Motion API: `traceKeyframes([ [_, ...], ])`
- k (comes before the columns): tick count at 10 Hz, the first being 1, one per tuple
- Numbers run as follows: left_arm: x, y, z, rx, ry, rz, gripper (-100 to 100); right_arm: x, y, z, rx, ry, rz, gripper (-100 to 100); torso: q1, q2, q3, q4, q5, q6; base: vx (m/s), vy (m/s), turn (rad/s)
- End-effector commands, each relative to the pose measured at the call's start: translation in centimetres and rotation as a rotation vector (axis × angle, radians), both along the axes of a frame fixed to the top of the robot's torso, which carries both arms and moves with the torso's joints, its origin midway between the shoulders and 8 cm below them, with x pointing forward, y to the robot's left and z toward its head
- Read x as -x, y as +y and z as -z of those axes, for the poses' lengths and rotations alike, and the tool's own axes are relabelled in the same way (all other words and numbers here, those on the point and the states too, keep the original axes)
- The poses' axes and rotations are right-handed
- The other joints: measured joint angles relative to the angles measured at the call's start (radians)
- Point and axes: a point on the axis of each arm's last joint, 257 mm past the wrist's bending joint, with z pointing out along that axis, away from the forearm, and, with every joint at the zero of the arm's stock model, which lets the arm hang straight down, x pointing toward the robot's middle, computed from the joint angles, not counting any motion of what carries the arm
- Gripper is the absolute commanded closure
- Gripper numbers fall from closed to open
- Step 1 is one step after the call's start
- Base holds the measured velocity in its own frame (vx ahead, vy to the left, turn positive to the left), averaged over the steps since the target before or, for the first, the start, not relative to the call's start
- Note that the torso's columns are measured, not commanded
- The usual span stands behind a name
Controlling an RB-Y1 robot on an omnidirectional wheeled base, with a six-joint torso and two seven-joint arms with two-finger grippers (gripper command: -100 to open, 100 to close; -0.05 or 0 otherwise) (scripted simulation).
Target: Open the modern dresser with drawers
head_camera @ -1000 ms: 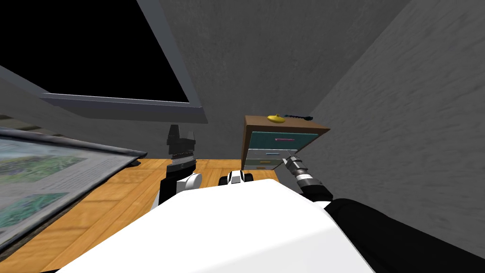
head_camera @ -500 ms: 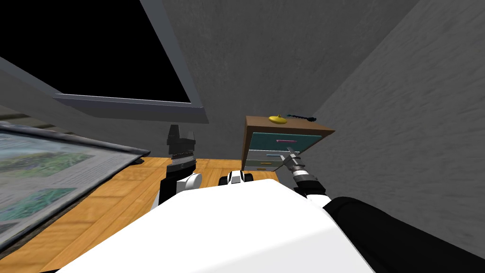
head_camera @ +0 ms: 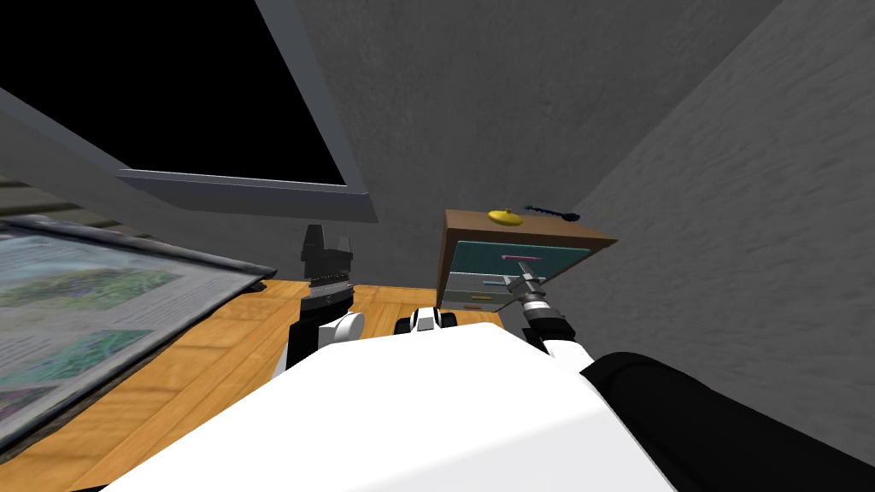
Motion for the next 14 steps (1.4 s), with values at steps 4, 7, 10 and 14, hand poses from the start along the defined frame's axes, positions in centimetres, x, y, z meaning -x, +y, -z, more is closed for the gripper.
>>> traceKeyframes([
  [4,0.0,0.0,0.0,0.000,0.000,0.000,0,-1.9,0.4,-1.4,-0.064,-0.084,-0.006,-100,-0.001,-0.001,-0.001,0.000,0.000,0.000,0.025,-0.021,0.058],
  [7,0.0,0.0,0.0,0.000,0.000,0.000,0,-1.4,0.5,-2.0,-0.065,-0.083,-0.010,-100,0.000,-0.003,-0.002,-0.001,0.000,0.000,0.077,-0.013,-0.020],
  [10,0.0,0.0,0.0,0.000,0.000,0.000,0,-1.7,0.4,-1.6,-0.064,-0.083,-0.007,100,0.000,0.008,0.005,0.002,0.000,0.000,-0.029,-0.003,0.015],
  [14,0.0,0.0,0.0,0.000,0.000,0.000,0,-1.4,1.2,-2.4,-0.064,-0.089,-0.023,100,0.000,0.001,0.001,0.000,-0.001,-0.001,-0.154,0.030,-0.046],
])
